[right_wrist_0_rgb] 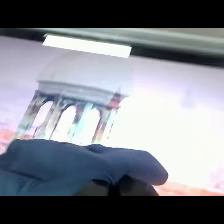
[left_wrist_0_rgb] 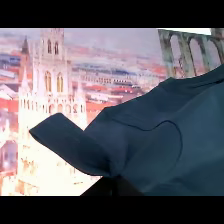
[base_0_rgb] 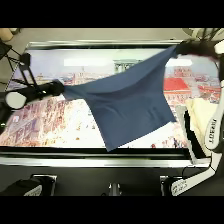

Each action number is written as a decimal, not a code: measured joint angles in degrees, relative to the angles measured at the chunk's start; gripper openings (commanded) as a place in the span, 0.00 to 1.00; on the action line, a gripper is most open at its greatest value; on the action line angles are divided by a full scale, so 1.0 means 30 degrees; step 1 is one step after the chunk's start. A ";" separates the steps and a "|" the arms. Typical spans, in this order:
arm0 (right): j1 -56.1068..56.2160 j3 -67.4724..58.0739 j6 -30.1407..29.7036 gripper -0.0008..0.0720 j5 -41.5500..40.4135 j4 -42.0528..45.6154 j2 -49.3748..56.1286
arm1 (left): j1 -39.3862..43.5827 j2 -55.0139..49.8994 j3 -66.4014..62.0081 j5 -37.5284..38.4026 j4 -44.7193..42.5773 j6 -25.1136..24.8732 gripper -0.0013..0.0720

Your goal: Fold the shirts.

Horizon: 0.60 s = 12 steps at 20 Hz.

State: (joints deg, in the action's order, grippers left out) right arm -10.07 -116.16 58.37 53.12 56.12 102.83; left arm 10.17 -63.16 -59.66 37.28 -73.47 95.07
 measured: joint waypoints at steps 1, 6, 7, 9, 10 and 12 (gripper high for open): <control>0.0044 0.0000 0.0124 0.75 0.0736 -0.0364 0.0612 | 0.0189 -0.0335 0.0219 -0.0197 0.0102 0.0087 0.05; -0.0044 0.0000 0.0073 0.85 0.5807 -0.1209 0.1158 | 0.0459 -0.0998 0.0532 -0.0590 0.0401 -0.0386 0.05; -0.0146 -0.0007 0.0029 0.85 0.7045 -0.1188 0.0816 | 0.0379 -0.1005 0.0474 -0.0372 0.0430 -0.0750 0.05; -0.0029 0.0328 -0.0262 0.85 1.0112 -0.0568 -0.0036 | 0.0109 -0.0969 0.0357 0.0393 0.0437 -0.1676 0.05; 0.0197 0.1093 -0.0408 0.85 1.1570 0.0015 -0.0729 | -0.0051 -0.0940 0.0313 0.0954 0.0430 -0.2135 0.05; 0.0743 0.4291 -0.0539 0.87 1.2517 0.0670 -0.2980 | -0.0255 -0.0889 0.0262 0.1974 0.0444 -0.2856 0.05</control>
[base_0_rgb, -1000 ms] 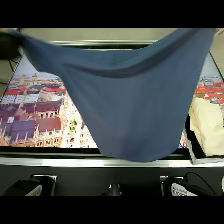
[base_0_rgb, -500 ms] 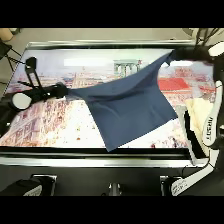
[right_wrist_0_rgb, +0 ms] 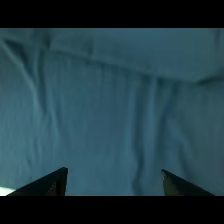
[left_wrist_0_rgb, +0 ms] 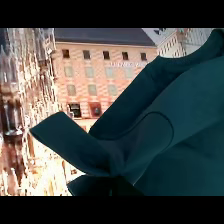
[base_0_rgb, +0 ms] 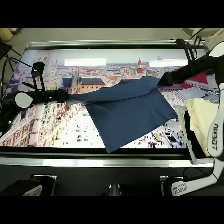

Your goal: Fold the shirts.

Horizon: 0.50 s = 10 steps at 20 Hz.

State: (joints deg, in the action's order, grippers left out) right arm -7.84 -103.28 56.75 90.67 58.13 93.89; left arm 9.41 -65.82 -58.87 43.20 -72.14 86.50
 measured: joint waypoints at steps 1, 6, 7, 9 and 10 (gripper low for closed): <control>0.0415 0.2310 -0.0022 0.96 -0.0087 0.0262 -0.1275 | -0.0066 0.0015 -0.0007 0.0430 0.0015 -0.0350 0.05; 0.2280 1.6028 0.0874 0.96 -0.3453 -0.1129 -0.8189 | -0.0109 0.0036 -0.0036 0.1741 0.0029 -0.1144 0.05; 0.2477 1.8127 0.1122 0.96 -0.4197 -0.1785 -0.9136 | -0.0102 0.0044 -0.0044 0.1829 0.0044 -0.1217 0.05; 0.2645 2.1638 0.1909 0.95 -0.6237 -0.3177 -1.0717 | -0.0022 0.0036 -0.0036 0.2004 0.0036 -0.1282 0.05; 0.2747 2.3066 0.2302 0.95 -0.7147 -0.3701 -1.1162 | 0.0044 0.0044 -0.0036 0.2011 0.0051 -0.1319 0.05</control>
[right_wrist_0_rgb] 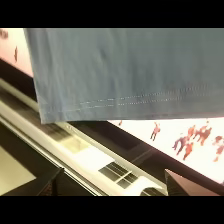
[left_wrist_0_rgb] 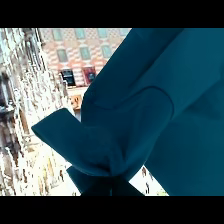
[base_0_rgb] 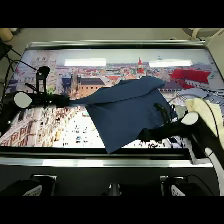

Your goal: Fold the shirts.

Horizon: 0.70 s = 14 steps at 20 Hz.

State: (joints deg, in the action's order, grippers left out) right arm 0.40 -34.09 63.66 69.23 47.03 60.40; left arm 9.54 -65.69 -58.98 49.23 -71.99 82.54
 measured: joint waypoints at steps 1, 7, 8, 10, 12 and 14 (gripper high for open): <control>0.0036 0.1115 0.0233 0.95 -0.0605 -0.0663 -0.0364 | 0.0036 -0.0007 0.0000 0.0080 -0.0007 -0.0029 0.05; 0.0168 0.3730 0.1180 0.92 -0.4320 -0.3082 -0.0758 | 0.0182 -0.0007 0.0000 0.0117 0.0000 -0.0080 0.05; 0.0226 0.3861 0.1246 0.92 -0.4663 -0.3446 -0.0546 | 0.0204 0.0000 0.0000 0.0109 0.0000 -0.0087 0.05; 0.0933 0.4014 0.1311 0.92 -0.5523 -0.4299 0.0007 | 0.0197 -0.0007 0.0000 0.0109 0.0000 -0.0087 0.05; 0.2215 0.4087 0.1392 0.92 -0.6681 -0.5319 0.0459 | 0.0204 -0.0007 0.0000 0.0109 0.0000 -0.0087 0.05; 0.3585 0.4124 0.1792 0.91 -0.8488 -0.6448 0.0750 | 0.0204 0.0000 0.0000 0.0102 0.0000 -0.0087 0.05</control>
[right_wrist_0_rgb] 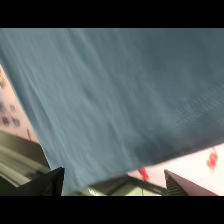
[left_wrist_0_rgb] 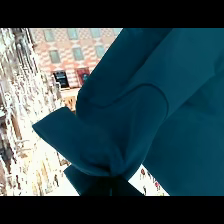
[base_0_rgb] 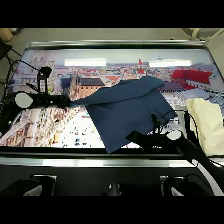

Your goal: Fold the shirts.

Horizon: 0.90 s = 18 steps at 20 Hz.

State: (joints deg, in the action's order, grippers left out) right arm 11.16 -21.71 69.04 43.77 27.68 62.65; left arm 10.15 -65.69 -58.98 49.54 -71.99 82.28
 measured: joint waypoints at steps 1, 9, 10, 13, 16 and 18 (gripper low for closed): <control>0.0459 0.0015 0.0393 0.86 -0.0823 -0.0321 0.0095 | 0.0000 -0.0007 0.0000 0.0000 0.0000 0.0000 0.05; 0.1559 -0.1326 -0.0685 0.03 -0.4605 -0.0007 0.0160 | -0.0007 0.0160 -0.0131 -0.0007 0.0000 0.0029 0.05; 0.1574 -0.1996 -0.1239 0.03 -0.4510 0.0969 -0.0015 | -0.0044 0.0328 -0.0357 0.0022 0.0000 0.0036 0.05; 0.1639 -0.5814 -0.2229 0.03 -0.2688 0.6484 -0.1355 | -0.0313 0.1384 -0.2215 -0.0073 -0.0029 0.0044 0.05; 0.1632 -1.1883 -0.1778 0.03 -0.0386 1.4848 -0.3424 | -0.0933 0.3060 -0.5901 -0.1042 -0.0051 0.0124 0.05; 0.1632 -1.6349 -0.1173 0.03 0.0517 1.9802 -0.4823 | -0.1596 0.4291 -0.9071 -0.2244 -0.0066 0.0539 0.05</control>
State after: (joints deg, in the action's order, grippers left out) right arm 16.05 -70.76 65.52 45.32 87.09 48.18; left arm 5.37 -52.82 -86.19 42.81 -72.18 83.90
